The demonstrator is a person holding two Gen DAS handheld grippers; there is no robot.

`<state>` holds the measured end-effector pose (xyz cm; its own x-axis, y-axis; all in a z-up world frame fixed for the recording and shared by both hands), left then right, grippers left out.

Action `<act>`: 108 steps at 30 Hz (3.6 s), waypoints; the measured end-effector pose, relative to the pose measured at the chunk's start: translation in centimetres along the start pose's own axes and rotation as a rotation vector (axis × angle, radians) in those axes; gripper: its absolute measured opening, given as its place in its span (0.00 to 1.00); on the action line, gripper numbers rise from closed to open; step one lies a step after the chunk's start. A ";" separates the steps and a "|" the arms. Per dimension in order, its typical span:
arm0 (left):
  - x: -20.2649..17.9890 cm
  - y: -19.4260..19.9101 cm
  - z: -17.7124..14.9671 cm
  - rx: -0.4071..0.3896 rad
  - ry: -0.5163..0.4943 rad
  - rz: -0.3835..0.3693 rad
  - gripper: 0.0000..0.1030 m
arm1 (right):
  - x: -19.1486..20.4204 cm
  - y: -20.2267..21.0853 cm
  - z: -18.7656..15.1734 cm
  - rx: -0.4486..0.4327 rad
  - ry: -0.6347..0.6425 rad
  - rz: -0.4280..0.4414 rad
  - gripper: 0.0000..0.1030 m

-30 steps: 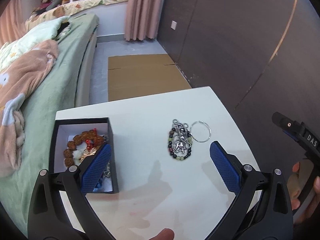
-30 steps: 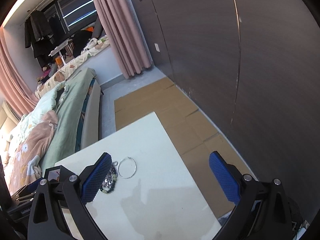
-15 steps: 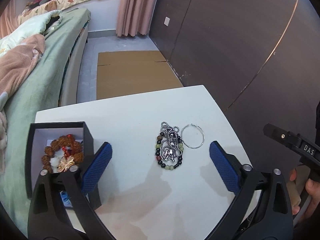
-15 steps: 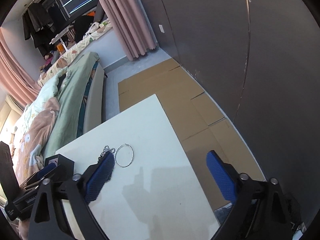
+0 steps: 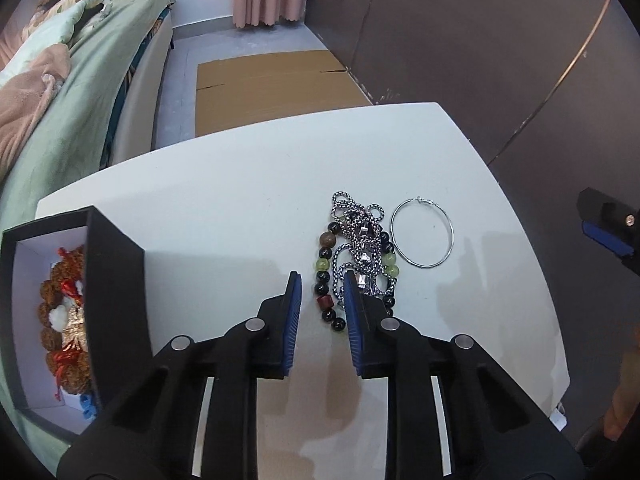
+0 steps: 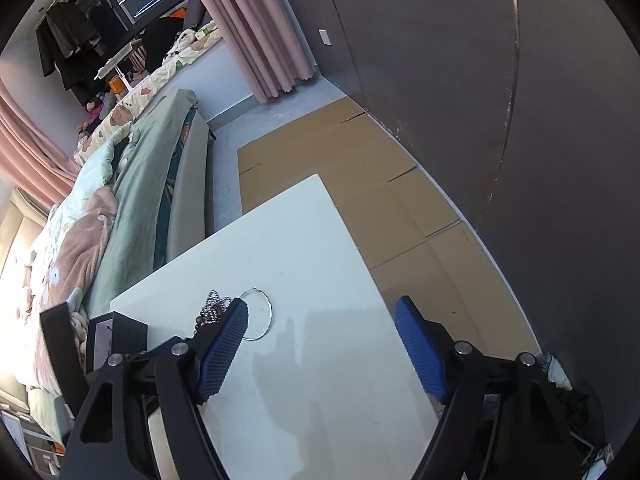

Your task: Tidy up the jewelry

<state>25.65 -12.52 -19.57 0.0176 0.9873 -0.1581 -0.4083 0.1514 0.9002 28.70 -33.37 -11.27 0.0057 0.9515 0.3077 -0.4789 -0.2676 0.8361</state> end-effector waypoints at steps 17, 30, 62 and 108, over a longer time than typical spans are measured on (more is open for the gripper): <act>0.1 0.8 -1.1 -0.027 0.003 0.007 0.08 | 0.8 0.3 -1.2 0.013 0.053 -0.010 0.72; -0.5 9.0 -0.7 -0.174 0.018 -0.110 0.08 | 0.9 0.8 -2.4 0.014 0.068 -0.007 0.72; 5.7 19.6 1.3 -0.390 0.095 -0.180 0.08 | 7.4 -2.5 -4.2 0.092 0.093 0.119 0.51; 17.2 17.9 -2.1 -0.322 0.266 -0.055 0.92 | 17.9 1.1 -6.8 0.043 0.393 0.114 0.13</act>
<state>16.70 7.09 -7.05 -0.1723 0.9247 -0.3395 -0.6783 0.1385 0.7216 22.30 -15.61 -7.90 -0.3847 0.8989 0.2098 -0.4195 -0.3727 0.8277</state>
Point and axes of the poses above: each gripper's, at about its wrist camera, not at the fingertips, and y roughly against the way its jaws point, x to its left, z to its top, the point moved 7 cm from there along -y, roughly the way its jaws point, and after that the axes turned 3 degrees about x, right-handed, at the moved point
